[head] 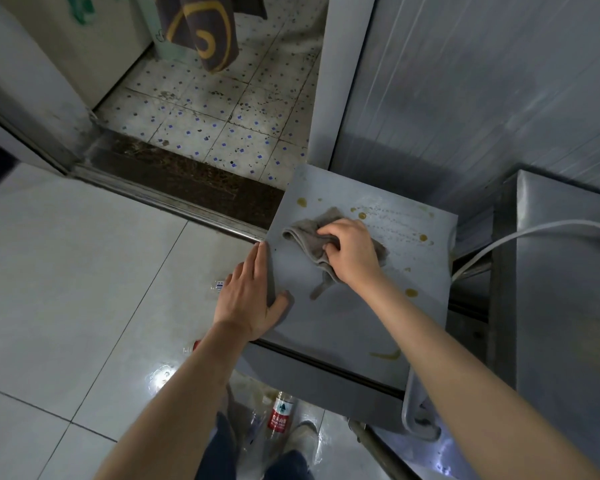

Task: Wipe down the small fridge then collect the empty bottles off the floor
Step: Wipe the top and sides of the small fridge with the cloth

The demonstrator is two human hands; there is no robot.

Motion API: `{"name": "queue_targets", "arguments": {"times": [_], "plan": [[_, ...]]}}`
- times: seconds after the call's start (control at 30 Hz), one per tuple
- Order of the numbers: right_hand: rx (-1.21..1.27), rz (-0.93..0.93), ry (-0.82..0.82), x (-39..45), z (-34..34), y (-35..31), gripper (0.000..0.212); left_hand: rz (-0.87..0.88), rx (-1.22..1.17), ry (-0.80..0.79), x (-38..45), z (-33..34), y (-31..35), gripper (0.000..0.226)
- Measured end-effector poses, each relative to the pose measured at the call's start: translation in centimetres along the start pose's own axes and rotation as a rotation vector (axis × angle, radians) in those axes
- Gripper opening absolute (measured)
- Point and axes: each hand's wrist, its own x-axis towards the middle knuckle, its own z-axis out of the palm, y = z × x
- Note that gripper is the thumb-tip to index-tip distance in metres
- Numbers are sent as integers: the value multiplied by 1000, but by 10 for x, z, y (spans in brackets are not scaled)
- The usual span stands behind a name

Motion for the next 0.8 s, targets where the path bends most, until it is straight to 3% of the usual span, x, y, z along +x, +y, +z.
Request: {"name": "queue_targets", "arguments": {"times": [0.1,0.43,0.8], "plan": [[22,33,31,3,5,-7,28,-19,3,6,1,-2,1,103],[29,-68,-80,20,11,-36,28,-150,-10,-14,-4,1,0,109],[-43,-83,-85,55,5,-33,25,-60,-24,3,-1,-8,3,104]]}}
